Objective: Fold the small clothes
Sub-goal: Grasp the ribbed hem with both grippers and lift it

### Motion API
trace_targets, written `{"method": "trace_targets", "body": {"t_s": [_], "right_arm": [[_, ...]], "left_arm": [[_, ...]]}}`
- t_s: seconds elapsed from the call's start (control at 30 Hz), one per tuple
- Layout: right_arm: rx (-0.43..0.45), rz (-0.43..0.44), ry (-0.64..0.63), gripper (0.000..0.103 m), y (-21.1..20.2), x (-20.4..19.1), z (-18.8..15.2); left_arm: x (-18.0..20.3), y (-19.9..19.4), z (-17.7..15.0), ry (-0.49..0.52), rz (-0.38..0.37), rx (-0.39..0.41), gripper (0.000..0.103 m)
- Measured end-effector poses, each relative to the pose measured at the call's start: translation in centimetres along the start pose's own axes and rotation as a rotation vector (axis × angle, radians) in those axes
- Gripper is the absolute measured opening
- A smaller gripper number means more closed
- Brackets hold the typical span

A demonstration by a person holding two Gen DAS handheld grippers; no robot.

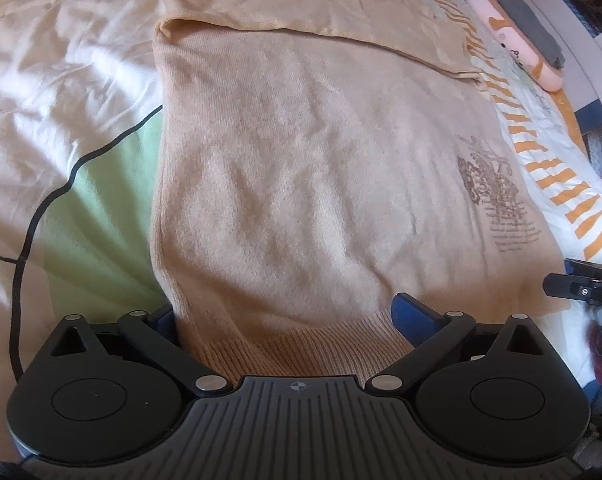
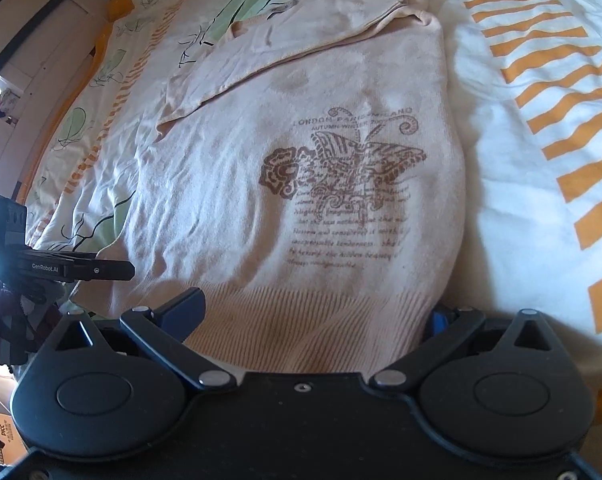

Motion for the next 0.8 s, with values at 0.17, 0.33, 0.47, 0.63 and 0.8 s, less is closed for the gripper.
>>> {"method": "trace_targets", "body": {"t_s": [0.17,0.33,0.47,0.63,0.8], "right_arm": [[0.01,-0.004,-0.003,0.101,-0.1,0.0,0.0],[0.0,-0.036,-0.007,0.088,-0.3,0.2,0.1],[-0.002,-0.057,-0.008,0.056,-0.6,0.8,0.1],[-0.012,-0.009,0.039,0.013,-0.5,1.9,-0.4],[0.036,0.055,0.021,0.012,-1.5,1.3,0.0]], "left_arm": [[-0.1,-0.6,-0.1,-0.003,0.037,0.02,0.06],[-0.5,-1.4,-0.2,-0.034,0.032,0.05,0.045],[-0.5,-1.6,-0.2,-0.034,0.027,0.05,0.041],[-1.0,-1.9,-0.2,-0.077,-0.012,0.054,0.02],[-0.8,-3.0,0.0,-0.071,-0.041,0.124,0.003]]}}
Point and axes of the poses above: each gripper's, at about its wrist camera, not at the fingertips, and y roughly the way its jaws point, x to its right, z to its top, the point moved 4 cm from there along y, roughly the way its jaws point, and after that the axes turned 3 degrees about -y, right-handed, at the moved point
